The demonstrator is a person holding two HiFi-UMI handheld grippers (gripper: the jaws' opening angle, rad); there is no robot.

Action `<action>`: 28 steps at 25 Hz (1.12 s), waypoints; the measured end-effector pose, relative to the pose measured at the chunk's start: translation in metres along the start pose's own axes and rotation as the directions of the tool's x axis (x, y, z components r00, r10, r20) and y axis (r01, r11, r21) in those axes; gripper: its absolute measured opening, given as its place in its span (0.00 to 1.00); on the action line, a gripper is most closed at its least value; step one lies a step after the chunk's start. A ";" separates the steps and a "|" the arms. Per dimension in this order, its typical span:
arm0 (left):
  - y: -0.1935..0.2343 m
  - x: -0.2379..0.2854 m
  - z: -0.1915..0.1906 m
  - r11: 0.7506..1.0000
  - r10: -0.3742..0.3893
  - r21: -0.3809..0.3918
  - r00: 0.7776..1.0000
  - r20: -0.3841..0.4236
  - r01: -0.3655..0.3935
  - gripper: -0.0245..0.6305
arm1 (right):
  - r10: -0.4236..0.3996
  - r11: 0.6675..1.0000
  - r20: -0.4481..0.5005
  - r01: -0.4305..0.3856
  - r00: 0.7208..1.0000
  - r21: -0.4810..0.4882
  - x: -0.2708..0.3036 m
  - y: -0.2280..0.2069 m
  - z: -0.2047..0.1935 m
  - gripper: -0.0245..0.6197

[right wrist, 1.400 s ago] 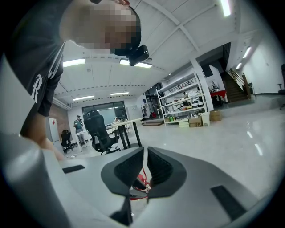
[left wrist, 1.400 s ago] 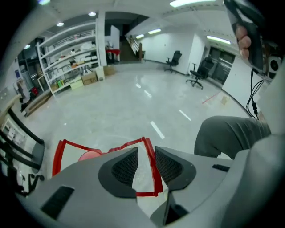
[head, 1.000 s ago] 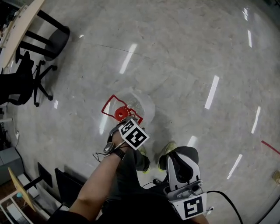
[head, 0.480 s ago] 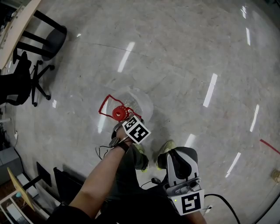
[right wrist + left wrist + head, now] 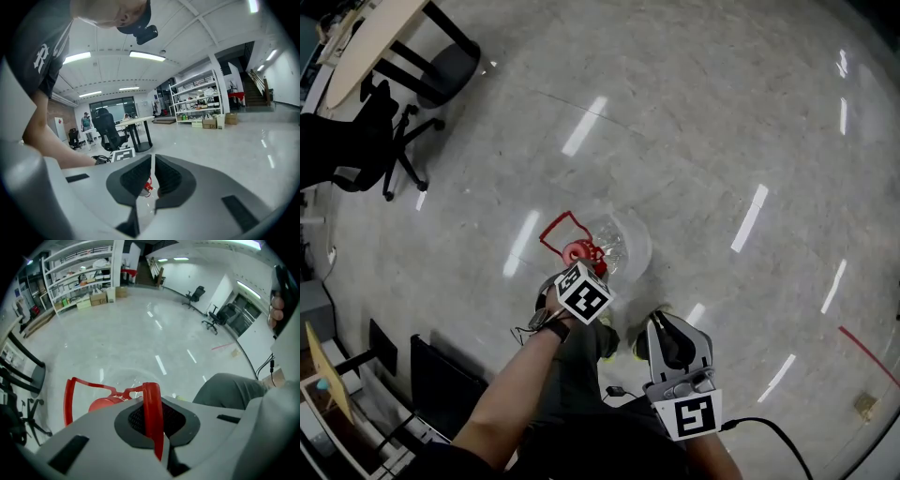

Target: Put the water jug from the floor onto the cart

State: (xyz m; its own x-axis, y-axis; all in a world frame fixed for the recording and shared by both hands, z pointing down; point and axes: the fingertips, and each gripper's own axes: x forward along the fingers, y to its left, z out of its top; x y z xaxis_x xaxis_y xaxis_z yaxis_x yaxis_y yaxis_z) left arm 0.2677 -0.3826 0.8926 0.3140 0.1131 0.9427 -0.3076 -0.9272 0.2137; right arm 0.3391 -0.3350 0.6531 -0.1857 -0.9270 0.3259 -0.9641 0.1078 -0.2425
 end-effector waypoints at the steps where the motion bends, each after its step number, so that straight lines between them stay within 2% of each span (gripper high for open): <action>1: -0.005 -0.020 0.000 1.000 -0.017 -0.024 1.000 0.016 0.017 0.04 | 0.010 1.000 -0.006 -0.010 1.000 -0.014 -0.003 0.011 0.013 0.05; 4: -0.028 -0.090 0.001 0.995 -0.056 -0.074 0.997 0.060 0.060 0.04 | 0.048 0.997 -0.043 -0.050 0.998 -0.056 -0.019 0.045 0.055 0.05; 10: -0.089 -0.215 -0.001 0.990 -0.078 -0.103 0.988 0.136 0.092 0.04 | 0.138 0.984 -0.079 -0.146 0.987 -0.107 -0.065 0.117 0.133 0.05; 13: -0.115 -0.256 -0.011 0.986 -0.043 -0.150 0.984 0.175 0.069 0.04 | 0.234 0.959 -0.063 -0.241 0.970 -0.148 -0.087 0.152 0.161 0.05; 16: -0.135 -0.301 -0.042 0.978 0.008 -0.207 0.981 0.192 0.033 0.04 | 0.321 0.928 -0.044 -0.323 0.946 -0.187 -0.115 0.201 0.189 0.05; 19: -0.151 -0.341 -0.078 0.957 0.086 -0.290 0.975 0.206 -0.023 0.04 | 0.413 0.887 -0.036 -0.410 0.910 -0.214 -0.145 0.245 0.201 0.05; 21: -0.164 -0.363 -0.111 0.931 0.138 -0.361 0.967 0.215 -0.053 0.04 | 0.484 0.847 -0.050 -0.482 0.874 -0.225 -0.167 0.280 0.195 0.05; 23: -0.178 -0.382 -0.152 0.892 0.191 -0.446 0.958 0.215 -0.077 0.04 | 0.562 0.794 -0.073 -0.562 0.824 -0.231 -0.188 0.316 0.185 0.05; 28: -0.192 -0.428 -0.256 0.763 0.316 -0.633 0.929 0.192 -0.129 0.04 | 0.721 0.650 -0.110 -0.723 0.684 -0.235 -0.221 0.410 0.170 0.05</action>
State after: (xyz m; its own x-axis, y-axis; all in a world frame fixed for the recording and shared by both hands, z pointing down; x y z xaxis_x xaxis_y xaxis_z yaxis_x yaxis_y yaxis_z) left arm -0.0376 -0.1617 0.5135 0.3666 -0.2566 0.8943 -0.8440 -0.4962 0.2035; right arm 0.0169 -0.1470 0.3266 -0.8429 -0.5171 0.1488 -0.5373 0.8243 -0.1786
